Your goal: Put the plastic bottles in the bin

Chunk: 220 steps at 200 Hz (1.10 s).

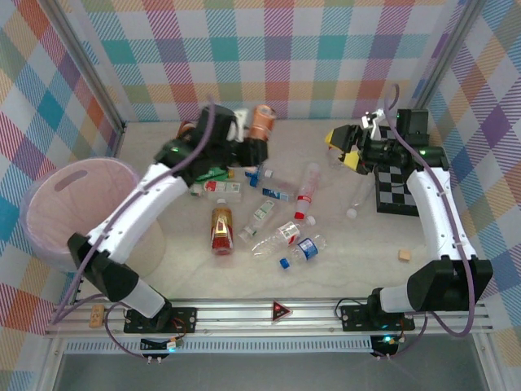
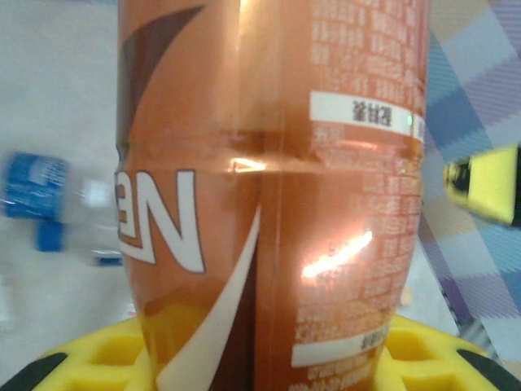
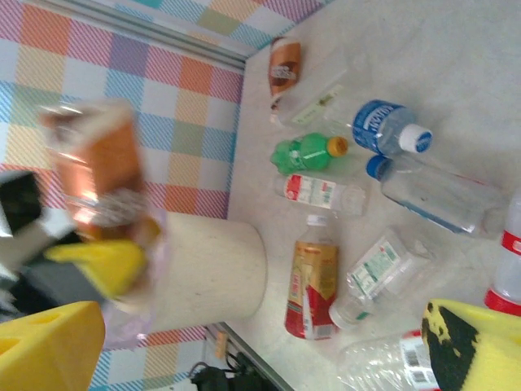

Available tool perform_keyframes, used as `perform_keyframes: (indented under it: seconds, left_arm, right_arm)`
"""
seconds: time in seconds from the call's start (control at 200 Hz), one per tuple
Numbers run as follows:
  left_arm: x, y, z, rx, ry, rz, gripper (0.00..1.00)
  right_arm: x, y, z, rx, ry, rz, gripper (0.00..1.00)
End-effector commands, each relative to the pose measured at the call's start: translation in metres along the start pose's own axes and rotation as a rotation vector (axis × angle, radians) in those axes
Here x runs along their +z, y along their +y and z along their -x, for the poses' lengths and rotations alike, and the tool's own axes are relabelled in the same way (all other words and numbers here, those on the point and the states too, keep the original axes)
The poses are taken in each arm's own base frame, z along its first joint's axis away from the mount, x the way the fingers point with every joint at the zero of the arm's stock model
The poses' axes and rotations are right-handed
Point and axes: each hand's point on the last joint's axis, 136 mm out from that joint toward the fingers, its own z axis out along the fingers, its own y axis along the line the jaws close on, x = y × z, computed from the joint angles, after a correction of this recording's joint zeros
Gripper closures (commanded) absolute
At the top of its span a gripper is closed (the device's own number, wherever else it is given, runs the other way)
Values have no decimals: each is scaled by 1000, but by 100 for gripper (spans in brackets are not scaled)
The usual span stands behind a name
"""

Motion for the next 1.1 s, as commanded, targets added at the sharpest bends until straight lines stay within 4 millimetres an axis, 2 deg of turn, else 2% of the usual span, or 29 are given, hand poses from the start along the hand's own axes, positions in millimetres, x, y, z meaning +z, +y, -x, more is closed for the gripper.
perform_keyframes:
  seconds: [0.0,0.12,0.21,0.295,0.365,0.48,0.58,0.685,0.795,0.935,1.095]
  left_arm:
    - [-78,32,10,11,-46,104,86]
    - [-139,82,19,-87,-147,216,93]
    - [-182,118,14,-147,-210,328,97]
    - [-209,151,5,-223,-255,412,100]
    - [-223,179,-8,-300,-263,489,100]
    - [-235,218,-33,-432,-283,575,100]
    - [-242,238,-54,-504,-311,627,100]
    - [-235,260,-73,-563,-263,669,100]
    - [-226,274,-94,-603,-207,712,100]
    - [-233,290,-117,-609,-183,835,100]
    - [-223,313,-146,-633,-91,910,100]
  right_arm:
    - [5,-27,-21,-13,55,-86,1]
    - [7,-50,-30,-6,79,-164,1]
    - [8,-63,-36,5,108,-207,0]
    - [9,-73,-38,6,127,-242,0]
    - [10,-79,-40,8,133,-267,0]
    - [13,-93,-41,29,131,-302,1]
    - [16,-101,-40,46,134,-319,1]
    - [15,-114,-41,49,143,-378,0]
    - [15,-125,-45,59,152,-412,1]
    - [19,-133,-47,78,154,-421,0]
    - [19,-147,-44,109,143,-477,1]
